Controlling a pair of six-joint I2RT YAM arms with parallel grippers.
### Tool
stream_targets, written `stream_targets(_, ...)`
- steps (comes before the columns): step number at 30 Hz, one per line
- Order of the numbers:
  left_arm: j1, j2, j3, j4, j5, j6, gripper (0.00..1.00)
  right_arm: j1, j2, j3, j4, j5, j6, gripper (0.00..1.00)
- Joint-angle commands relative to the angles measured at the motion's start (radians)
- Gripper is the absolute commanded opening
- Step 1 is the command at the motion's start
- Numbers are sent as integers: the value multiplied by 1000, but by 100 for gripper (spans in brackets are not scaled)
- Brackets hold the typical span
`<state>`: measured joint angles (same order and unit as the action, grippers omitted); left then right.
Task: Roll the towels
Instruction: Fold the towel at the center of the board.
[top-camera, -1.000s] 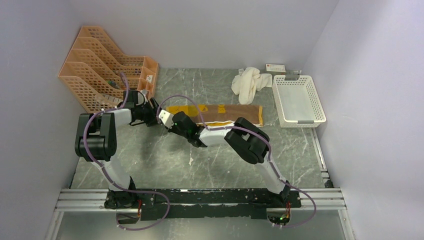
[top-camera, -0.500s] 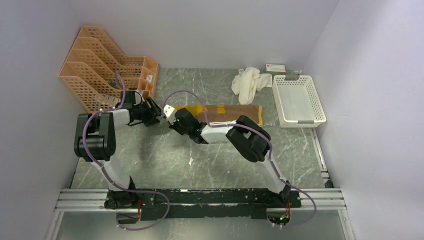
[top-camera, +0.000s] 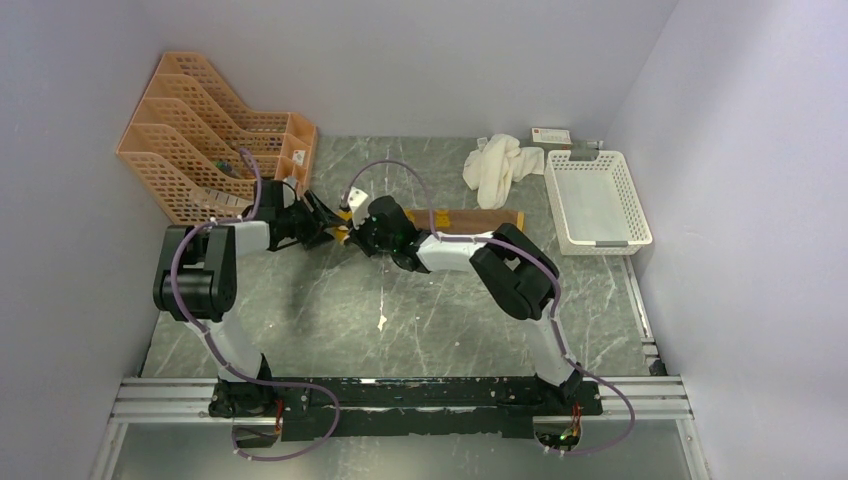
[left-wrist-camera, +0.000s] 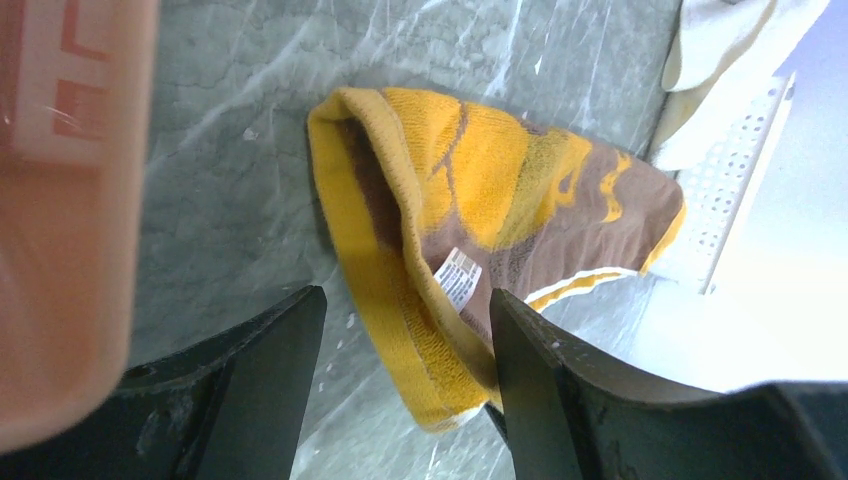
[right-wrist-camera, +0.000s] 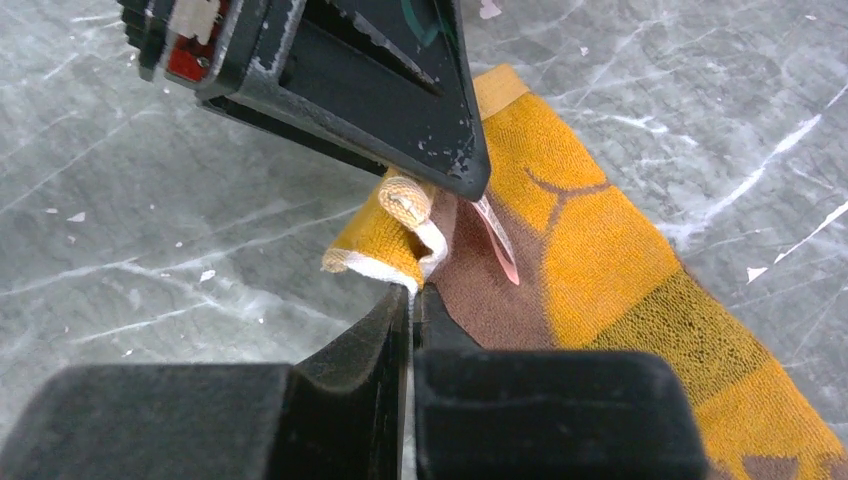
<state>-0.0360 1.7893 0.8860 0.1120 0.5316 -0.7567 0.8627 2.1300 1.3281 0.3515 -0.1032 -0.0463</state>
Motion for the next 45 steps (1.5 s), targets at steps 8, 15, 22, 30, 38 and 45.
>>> stream_targets(8,-8,61,-120,354,87,-322,74,-10,-32,-14,17,-79,32,0)
stream_targets(15,-8,91,-199,516,102,-472,71,-14,-36,-12,6,-76,19,0)
stream_targets(22,-6,41,-177,359,29,-405,59,-18,-44,-25,9,-77,17,0)
stream_targets(30,-7,-22,-158,191,-68,-305,55,-30,-53,-43,10,-77,17,0)
stream_targets(38,-7,-58,-141,109,-157,-216,48,-37,-56,-53,14,-88,23,0)
stream_targets(45,-23,-33,-130,147,-166,-223,44,-37,-60,-59,14,-91,27,0)
